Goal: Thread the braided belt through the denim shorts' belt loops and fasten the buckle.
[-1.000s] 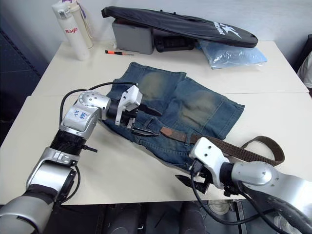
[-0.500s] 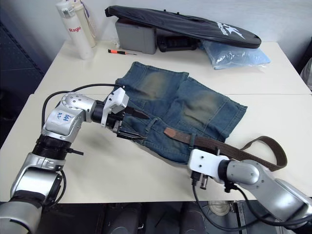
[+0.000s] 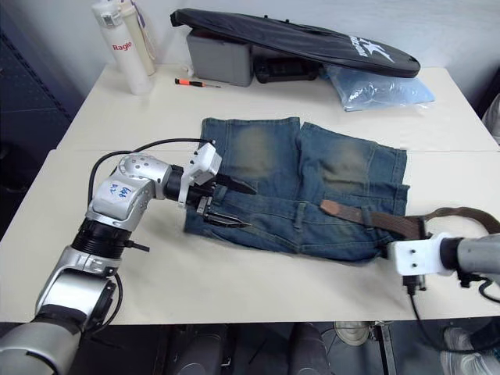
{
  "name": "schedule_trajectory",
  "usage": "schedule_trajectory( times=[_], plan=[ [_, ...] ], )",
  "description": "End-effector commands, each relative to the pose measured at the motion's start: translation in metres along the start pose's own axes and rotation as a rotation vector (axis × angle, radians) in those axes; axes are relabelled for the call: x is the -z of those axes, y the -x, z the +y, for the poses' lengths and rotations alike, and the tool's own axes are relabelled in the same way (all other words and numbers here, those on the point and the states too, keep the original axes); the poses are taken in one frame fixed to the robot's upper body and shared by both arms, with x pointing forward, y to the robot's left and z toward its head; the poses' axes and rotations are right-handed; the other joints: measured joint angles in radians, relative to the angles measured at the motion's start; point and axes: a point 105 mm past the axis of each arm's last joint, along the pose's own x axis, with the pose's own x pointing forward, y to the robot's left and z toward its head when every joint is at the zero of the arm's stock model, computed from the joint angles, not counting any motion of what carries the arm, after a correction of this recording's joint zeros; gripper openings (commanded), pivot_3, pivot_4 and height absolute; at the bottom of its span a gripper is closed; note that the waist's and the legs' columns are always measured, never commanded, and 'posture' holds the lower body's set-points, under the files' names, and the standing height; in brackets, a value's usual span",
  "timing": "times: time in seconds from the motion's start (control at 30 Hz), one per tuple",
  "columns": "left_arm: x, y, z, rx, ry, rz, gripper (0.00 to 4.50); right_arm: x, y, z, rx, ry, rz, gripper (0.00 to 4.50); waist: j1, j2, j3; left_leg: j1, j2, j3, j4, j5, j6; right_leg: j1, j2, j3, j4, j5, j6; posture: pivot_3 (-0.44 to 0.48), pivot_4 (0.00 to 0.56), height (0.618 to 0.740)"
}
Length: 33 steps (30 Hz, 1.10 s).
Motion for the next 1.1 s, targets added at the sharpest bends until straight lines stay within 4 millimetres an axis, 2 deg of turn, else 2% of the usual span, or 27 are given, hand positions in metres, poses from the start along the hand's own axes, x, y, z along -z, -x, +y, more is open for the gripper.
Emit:
schedule_trajectory(
  times=[0.03, 0.1, 0.2, 0.27, 0.3, 0.4, 0.43, 0.47, 0.57, 0.67, 0.73, 0.87, 1.1],
  plan=[
    [-0.012, -0.003, -0.002, 0.017, -0.053, -0.017, 4.50, 0.019, 0.009, 0.004, -0.057, 0.050, 0.039, 0.10, -0.004, 0.001, 0.000, 0.000, 0.000, 0.000, 0.000, 0.000, 0.000, 0.000, 0.000, 0.000, 0.000, 0.000, 0.000, 0.000, 0.150, 0.740],
    [-0.011, -0.004, -0.002, 0.017, -0.053, -0.019, 4.50, 0.021, 0.011, -0.002, -0.033, 0.049, 0.027, 0.10, -0.003, 0.001, 0.000, 0.000, 0.000, 0.001, 0.000, 0.000, 0.000, 0.000, 0.000, 0.000, 0.000, 0.000, 0.000, 0.000, 0.150, 0.740],
    [-0.011, -0.005, -0.003, 0.018, -0.050, -0.022, 4.50, 0.010, 0.011, -0.011, -0.022, 0.043, -0.022, 0.10, 0.000, 0.001, 0.000, 0.000, 0.000, 0.000, 0.000, 0.000, 0.000, 0.000, 0.000, 0.000, 0.000, 0.000, 0.000, 0.000, 0.150, 0.740],
    [-0.010, -0.005, -0.004, 0.019, -0.048, -0.023, 4.50, 0.007, 0.014, -0.010, -0.083, 0.041, 0.015, 0.73, -0.001, 0.001, 0.000, 0.000, 0.000, 0.000, 0.001, 0.000, 0.000, 0.000, 0.000, 0.000, 0.000, 0.000, 0.000, 0.000, 0.150, 0.740],
    [-0.010, -0.005, -0.004, 0.019, -0.047, -0.022, 4.50, -0.004, 0.016, -0.018, -0.071, 0.033, -0.006, 1.03, -0.001, 0.001, 0.000, 0.000, 0.000, 0.000, 0.001, 0.000, 0.000, 0.000, 0.000, 0.000, 0.000, 0.000, 0.000, 0.000, 0.150, 0.740],
    [-0.010, -0.004, -0.003, 0.018, -0.049, -0.019, 4.50, -0.034, 0.025, -0.036, -0.062, 0.028, -0.035, 2.36, -0.001, 0.003, 0.001, 0.000, 0.000, 0.000, 0.001, 0.000, 0.000, 0.000, 0.000, 0.000, 0.001, 0.000, 0.000, 0.000, 0.150, 0.740],
    [-0.010, -0.004, -0.003, 0.016, -0.050, -0.018, 4.50, -0.041, 0.029, -0.040, -0.063, 0.020, -0.033, 3.04, -0.001, 0.004, 0.001, 0.000, 0.000, 0.000, 0.001, 0.000, 0.000, 0.000, 0.000, 0.000, 0.001, 0.000, 0.000, 0.000, 0.150, 0.740],
    [-0.010, -0.004, -0.002, 0.015, -0.051, -0.018, 4.50, -0.048, 0.033, -0.046, -0.049, 0.010, -0.036, 3.29, 0.000, 0.004, 0.001, 0.000, 0.000, 0.001, 0.001, 0.000, 0.000, 0.000, 0.000, 0.000, 0.001, 0.000, 0.000, 0.000, 0.150, 0.740],
    [-0.011, -0.004, -0.001, 0.010, -0.053, -0.019, 4.50, -0.064, 0.042, -0.056, -0.010, -0.057, -0.052, 4.43, 0.003, 0.004, 0.001, 0.000, 0.000, 0.000, 0.001, 0.000, 0.000, 0.000, 0.000, 0.000, 0.001, 0.000, 0.000, 0.000, 0.150, 0.740],
    [-0.011, -0.005, 0.000, 0.004, -0.054, -0.027, 4.50, -0.069, 0.042, -0.069, 0.100, -0.158, -0.050, 4.47, 0.007, 0.004, 0.001, -0.001, 0.000, 0.000, 0.002, 0.000, 0.000, 0.000, 0.000, 0.000, 0.001, 0.000, -0.001, 0.000, 0.150, 0.740],
    [-0.014, -0.009, 0.002, -0.011, -0.053, -0.049, 4.50, -0.075, 0.035, -0.072, 0.174, -0.278, -0.088, 4.47, 0.007, 0.004, 0.001, -0.001, 0.000, 0.000, 0.002, 0.000, 0.000, 0.000, 0.000, 0.000, 0.001, 0.001, -0.001, 0.000, 0.150, 0.740],
    [-0.024, -0.021, 0.007, -0.036, -0.079, -0.085, 4.50, -0.082, 0.020, -0.061, 0.209, -0.438, -0.101, 4.47, 0.009, 0.004, 0.001, -0.001, 0.000, 0.000, 0.002, 0.000, 0.000, -0.001, 0.000, 0.000, 0.001, 0.001, -0.001, 0.000, 0.150, 0.740],
    [-0.039, -0.045, 0.022, -0.043, -0.136, -0.084, 4.50, -0.089, 0.006, -0.042, 0.262, -0.651, -0.090, 4.47, 0.014, 0.004, 0.001, -0.002, 0.000, 0.000, 0.003, 0.000, 0.000, -0.001, 0.000, 0.000, 0.002, 0.001, -0.001, 0.000, 0.150, 0.740]
  ],
)
